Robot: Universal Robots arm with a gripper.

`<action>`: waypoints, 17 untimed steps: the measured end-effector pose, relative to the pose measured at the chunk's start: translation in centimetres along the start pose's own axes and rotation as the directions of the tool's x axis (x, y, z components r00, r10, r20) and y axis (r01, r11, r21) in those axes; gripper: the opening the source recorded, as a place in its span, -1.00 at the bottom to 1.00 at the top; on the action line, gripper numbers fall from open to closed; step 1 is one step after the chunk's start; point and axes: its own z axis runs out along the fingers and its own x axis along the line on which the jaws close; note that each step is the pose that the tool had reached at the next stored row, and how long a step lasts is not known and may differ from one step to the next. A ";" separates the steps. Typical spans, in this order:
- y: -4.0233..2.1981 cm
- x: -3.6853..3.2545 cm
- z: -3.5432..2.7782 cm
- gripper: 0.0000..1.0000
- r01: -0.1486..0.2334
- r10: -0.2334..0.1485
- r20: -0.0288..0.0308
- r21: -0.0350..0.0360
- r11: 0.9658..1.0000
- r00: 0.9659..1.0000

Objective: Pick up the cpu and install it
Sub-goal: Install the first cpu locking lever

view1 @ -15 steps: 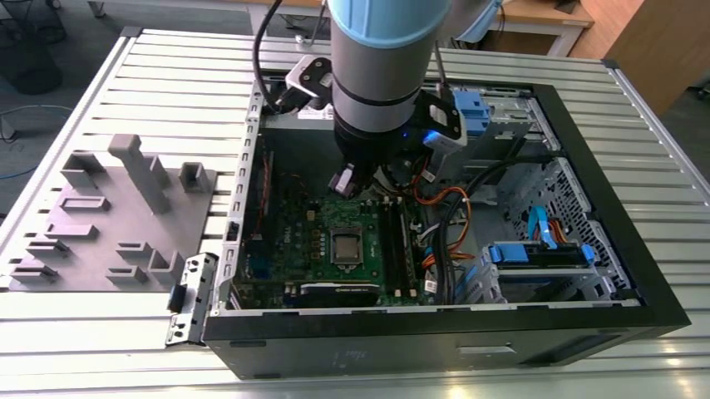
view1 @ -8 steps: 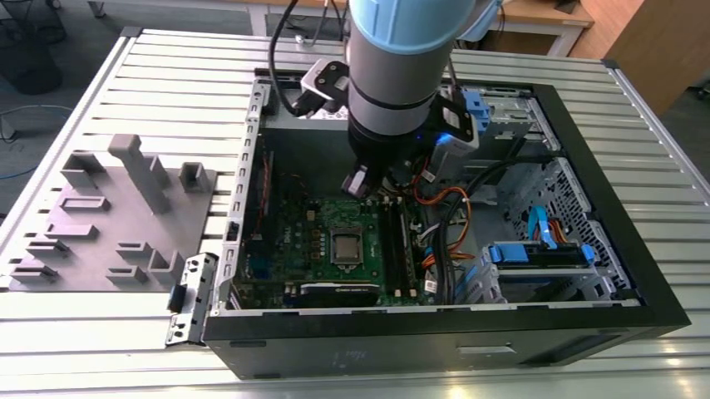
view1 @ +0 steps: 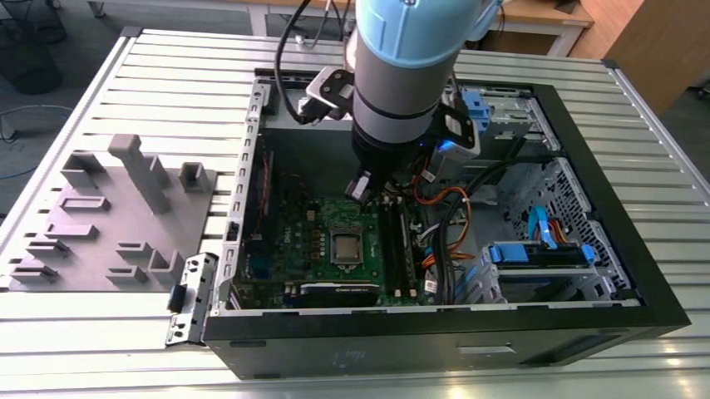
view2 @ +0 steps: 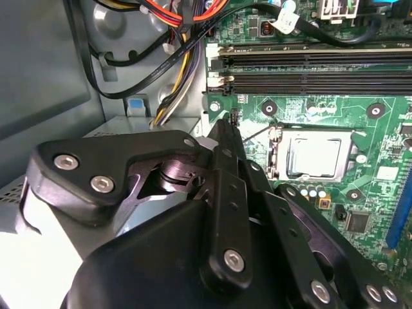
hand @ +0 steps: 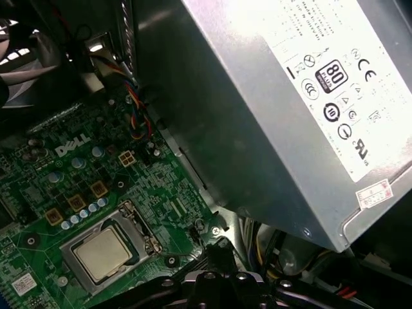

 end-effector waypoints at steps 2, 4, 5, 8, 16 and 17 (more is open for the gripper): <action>0.00 0.01 0.07 -0.79 0.000 0.000 0.000 0.000 1.000 1.000; -0.02 0.04 0.21 -0.79 0.000 0.000 0.000 0.000 1.000 1.000; -0.03 0.07 0.33 -0.79 0.000 0.000 0.000 0.000 1.000 1.000; -0.04 0.12 0.51 -0.79 0.000 0.000 0.000 -0.001 1.000 1.000; -0.12 0.24 0.51 -0.79 -0.003 0.003 -0.021 -0.004 1.000 1.000; -0.15 0.27 0.50 -0.79 -0.003 0.003 -0.023 -0.004 1.000 1.000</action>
